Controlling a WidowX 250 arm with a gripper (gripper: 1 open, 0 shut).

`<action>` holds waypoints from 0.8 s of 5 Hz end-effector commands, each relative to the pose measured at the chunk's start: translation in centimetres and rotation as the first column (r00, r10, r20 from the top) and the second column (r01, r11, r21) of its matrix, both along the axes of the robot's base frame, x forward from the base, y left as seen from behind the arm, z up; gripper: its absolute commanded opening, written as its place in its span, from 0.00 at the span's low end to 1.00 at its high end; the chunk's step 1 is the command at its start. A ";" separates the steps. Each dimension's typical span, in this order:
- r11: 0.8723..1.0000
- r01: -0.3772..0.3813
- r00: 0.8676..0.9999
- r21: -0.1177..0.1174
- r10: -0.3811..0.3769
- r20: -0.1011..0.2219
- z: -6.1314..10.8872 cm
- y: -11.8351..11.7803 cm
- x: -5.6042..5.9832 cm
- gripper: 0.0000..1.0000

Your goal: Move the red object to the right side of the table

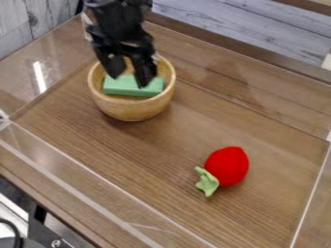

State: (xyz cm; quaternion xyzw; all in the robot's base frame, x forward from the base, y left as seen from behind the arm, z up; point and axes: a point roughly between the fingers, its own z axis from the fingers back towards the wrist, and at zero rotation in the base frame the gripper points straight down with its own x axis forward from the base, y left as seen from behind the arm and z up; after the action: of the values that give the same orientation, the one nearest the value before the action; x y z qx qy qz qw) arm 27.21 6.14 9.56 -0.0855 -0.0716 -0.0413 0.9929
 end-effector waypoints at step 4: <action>0.997 0.074 0.997 0.003 -0.074 0.019 -0.3 -3.8 1.6 1.00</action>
State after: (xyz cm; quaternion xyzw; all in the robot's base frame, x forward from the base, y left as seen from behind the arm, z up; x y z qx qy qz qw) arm 28.50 2.08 7.51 -0.0946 -0.0461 -0.0787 0.9913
